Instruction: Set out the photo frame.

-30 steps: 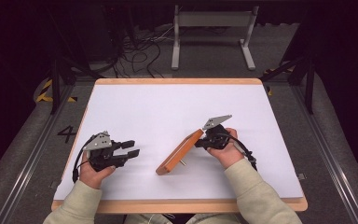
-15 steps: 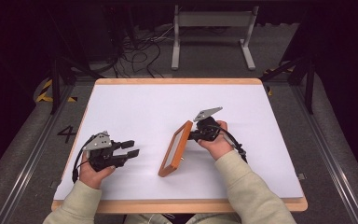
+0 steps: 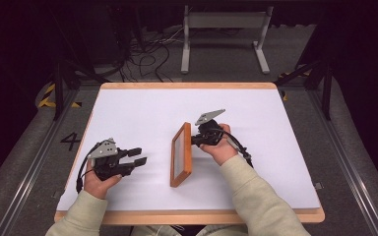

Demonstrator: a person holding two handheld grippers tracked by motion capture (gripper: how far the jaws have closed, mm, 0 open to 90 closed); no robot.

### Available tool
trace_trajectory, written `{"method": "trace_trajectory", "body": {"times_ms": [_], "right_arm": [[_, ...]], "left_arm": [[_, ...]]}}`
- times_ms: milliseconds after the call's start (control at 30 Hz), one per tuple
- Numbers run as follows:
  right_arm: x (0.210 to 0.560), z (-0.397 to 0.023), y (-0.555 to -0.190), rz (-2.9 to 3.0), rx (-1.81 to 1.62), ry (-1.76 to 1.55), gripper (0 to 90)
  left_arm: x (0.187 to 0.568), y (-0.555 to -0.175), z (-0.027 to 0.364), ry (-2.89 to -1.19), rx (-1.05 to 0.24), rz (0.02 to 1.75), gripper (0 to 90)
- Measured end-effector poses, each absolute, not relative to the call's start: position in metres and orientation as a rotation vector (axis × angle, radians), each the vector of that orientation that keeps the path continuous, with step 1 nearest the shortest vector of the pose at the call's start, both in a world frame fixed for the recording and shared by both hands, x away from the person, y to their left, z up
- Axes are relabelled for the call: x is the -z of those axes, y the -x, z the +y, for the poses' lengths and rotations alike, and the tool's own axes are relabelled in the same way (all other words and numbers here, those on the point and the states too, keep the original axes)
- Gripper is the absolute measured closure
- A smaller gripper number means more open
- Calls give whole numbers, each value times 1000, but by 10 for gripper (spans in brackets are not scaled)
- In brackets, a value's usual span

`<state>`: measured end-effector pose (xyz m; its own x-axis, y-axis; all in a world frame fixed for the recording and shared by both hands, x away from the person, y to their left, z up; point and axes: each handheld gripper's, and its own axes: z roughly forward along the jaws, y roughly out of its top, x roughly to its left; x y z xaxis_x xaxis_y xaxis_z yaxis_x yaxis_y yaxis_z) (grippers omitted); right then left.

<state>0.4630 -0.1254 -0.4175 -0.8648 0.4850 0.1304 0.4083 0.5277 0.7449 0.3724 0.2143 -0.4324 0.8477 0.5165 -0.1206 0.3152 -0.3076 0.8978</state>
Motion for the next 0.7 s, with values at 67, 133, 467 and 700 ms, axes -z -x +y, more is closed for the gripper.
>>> {"method": "trace_trajectory", "body": {"times_ms": [67,133,467,700], "right_arm": [[418,-124,-463,2668,-1276,-774,900],[417,-122,-462,2670,-1293,-753,900],[402,-131,-455,2660,-1148,-760,897],[382,-140,-444,2646,-1099,-760,828]], "left_arm": [[432,-373,215,-1918,-230,620,556],[432,-373,215,-1916,-232,620,556],[433,-373,217,-1910,-234,636,547],[433,-373,217,-1908,-238,644,539]]}}
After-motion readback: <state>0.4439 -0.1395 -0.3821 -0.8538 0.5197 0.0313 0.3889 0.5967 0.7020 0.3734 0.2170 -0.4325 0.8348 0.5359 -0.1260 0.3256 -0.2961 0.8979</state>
